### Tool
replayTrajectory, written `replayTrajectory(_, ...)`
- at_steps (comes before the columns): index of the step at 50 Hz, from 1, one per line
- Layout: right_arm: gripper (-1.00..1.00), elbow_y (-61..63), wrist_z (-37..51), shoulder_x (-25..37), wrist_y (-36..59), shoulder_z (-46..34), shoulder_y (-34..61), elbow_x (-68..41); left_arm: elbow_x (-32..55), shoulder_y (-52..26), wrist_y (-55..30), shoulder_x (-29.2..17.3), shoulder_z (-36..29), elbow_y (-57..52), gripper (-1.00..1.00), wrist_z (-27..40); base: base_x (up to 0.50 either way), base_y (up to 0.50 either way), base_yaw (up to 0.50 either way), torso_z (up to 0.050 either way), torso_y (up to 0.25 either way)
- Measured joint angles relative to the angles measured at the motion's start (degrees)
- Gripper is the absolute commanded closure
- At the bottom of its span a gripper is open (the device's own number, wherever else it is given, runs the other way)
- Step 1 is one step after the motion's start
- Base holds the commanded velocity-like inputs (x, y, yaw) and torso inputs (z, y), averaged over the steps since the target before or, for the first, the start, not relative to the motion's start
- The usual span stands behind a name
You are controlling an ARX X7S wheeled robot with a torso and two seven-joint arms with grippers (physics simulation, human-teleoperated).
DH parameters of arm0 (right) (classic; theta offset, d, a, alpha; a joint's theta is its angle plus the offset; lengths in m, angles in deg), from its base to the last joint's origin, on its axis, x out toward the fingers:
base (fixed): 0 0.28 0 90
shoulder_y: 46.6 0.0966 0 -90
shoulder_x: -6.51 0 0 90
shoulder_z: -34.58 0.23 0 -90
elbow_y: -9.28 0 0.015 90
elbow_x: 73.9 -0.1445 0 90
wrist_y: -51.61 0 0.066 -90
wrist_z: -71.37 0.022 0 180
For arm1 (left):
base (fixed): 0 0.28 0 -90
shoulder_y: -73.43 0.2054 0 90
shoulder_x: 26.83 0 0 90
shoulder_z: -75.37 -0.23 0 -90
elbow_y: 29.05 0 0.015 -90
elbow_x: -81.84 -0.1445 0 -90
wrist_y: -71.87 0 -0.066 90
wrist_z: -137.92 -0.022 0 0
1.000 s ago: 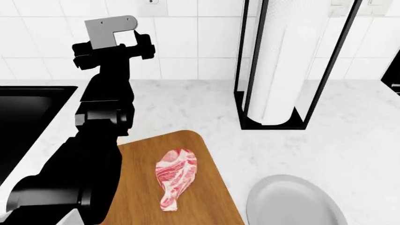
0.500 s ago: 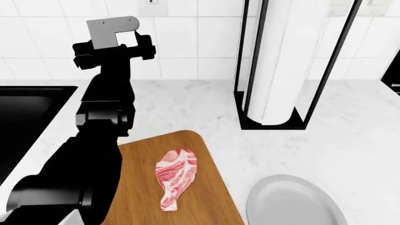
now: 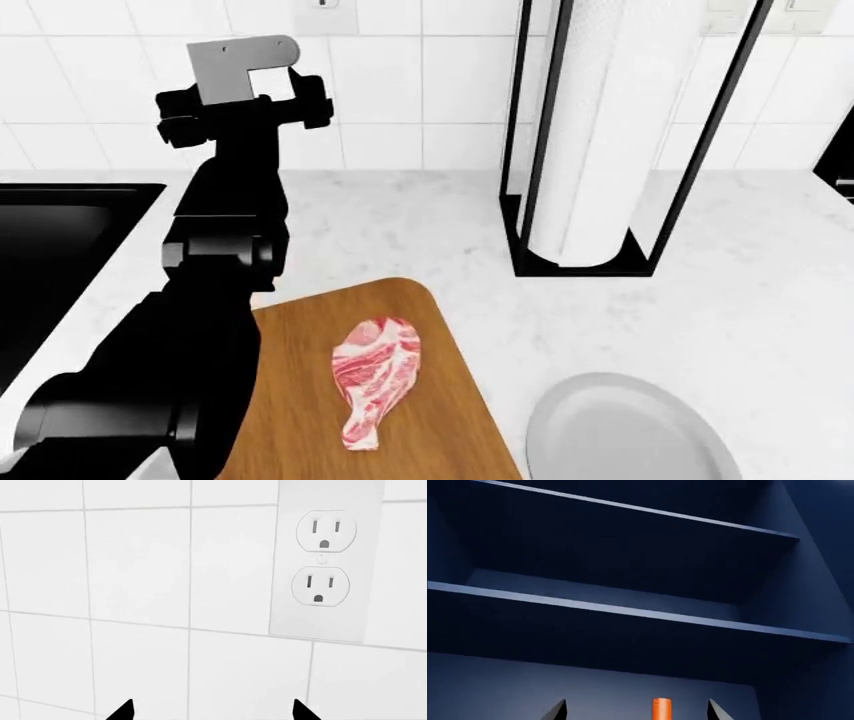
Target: Pick the pork chop from the plate and place it on the cutting board. Then pick the condiment bottle from the cabinet and place it next to the cutting board.
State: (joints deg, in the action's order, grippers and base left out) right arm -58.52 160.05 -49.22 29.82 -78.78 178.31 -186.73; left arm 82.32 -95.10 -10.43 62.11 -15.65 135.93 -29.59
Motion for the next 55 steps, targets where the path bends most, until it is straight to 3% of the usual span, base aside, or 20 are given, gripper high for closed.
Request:
replayTrajectory(9, -1.0, -7.96, -12.07, -8.16, 10.68, 8.47, -0.09, 17.67, -0.02, 0.0, -0.19, 0.01, -0.21, 0.0, -1.0, 0.07, 0.0, 0.0, 0.0, 0.0, 0.0)
replayTrajectory(25, -1.0, -21.6, -29.99, -10.27, 10.82, 6.15, -2.83, 39.84, -0.03, 0.01, -0.49, 0.02, -0.72, 0.0, -1.0, 0.34, 0.0, 0.0, 0.0, 0.0, 0.0)
replayTrajectory(55, -1.0, -35.71, -43.06, -10.0, 4.95, -3.3, -11.7, 52.69, 0.15, 0.03, -0.33, 0.02, -0.59, 0.0, -1.0, 0.21, 0.0, 0.0, 0.0, 0.0, 0.0)
